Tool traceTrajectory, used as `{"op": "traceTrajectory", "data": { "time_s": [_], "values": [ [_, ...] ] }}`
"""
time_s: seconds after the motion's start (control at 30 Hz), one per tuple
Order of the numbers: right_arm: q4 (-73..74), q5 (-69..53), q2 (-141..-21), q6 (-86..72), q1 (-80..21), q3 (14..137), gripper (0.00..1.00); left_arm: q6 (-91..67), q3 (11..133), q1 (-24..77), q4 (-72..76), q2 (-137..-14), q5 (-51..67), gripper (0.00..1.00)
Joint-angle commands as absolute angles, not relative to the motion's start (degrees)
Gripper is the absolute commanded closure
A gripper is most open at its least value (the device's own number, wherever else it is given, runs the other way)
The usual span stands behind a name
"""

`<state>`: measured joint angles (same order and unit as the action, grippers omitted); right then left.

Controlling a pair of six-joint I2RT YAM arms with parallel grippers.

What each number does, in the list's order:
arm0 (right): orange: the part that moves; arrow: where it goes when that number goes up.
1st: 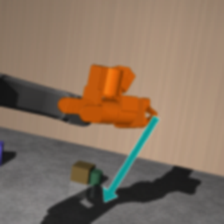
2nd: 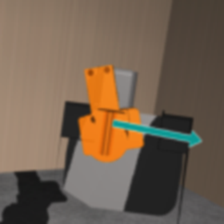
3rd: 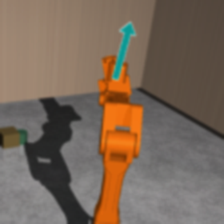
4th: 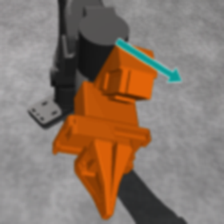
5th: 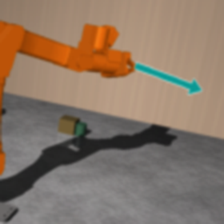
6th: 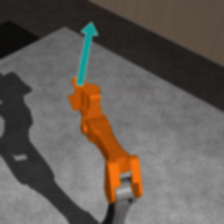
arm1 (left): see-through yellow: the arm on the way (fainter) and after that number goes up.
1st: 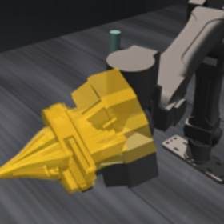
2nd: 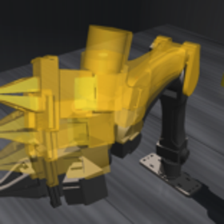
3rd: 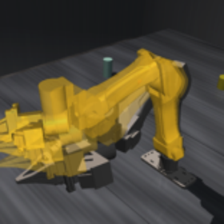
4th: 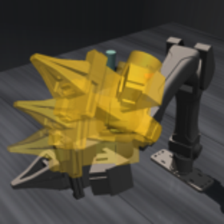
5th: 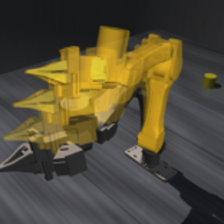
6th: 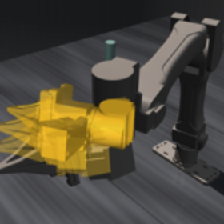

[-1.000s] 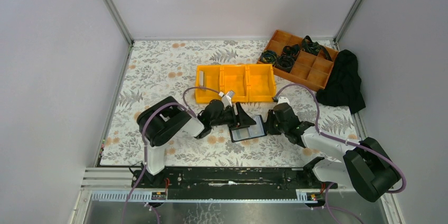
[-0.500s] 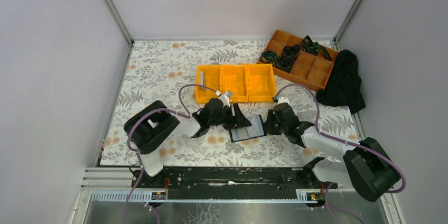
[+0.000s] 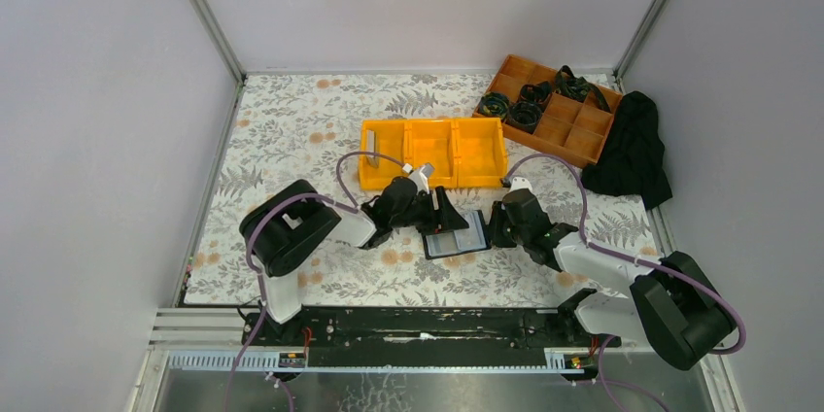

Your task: Take the credit cards out of the card holder

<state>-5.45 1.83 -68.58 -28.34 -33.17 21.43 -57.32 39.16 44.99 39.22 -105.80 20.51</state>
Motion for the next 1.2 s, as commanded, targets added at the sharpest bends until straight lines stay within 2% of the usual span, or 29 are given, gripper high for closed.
{"op": "traceTrajectory", "data": {
  "time_s": [0.0, 0.77, 1.17],
  "values": [
    [-6.3, -0.9, -69.8, -28.7, -33.3, 20.7, 0.78, -58.0, 38.8, 45.4, 41.3, -108.1, 21.7, 0.32],
    [-7.3, -3.7, -73.3, -29.0, -33.3, 21.3, 0.82, -70.0, 37.0, 45.1, 60.6, -111.3, 31.7, 0.36],
    [9.1, 2.8, -57.1, -26.2, -33.4, 27.0, 0.82, -69.2, 34.7, 41.8, 60.9, -113.2, 33.0, 0.37]
  ]
}}
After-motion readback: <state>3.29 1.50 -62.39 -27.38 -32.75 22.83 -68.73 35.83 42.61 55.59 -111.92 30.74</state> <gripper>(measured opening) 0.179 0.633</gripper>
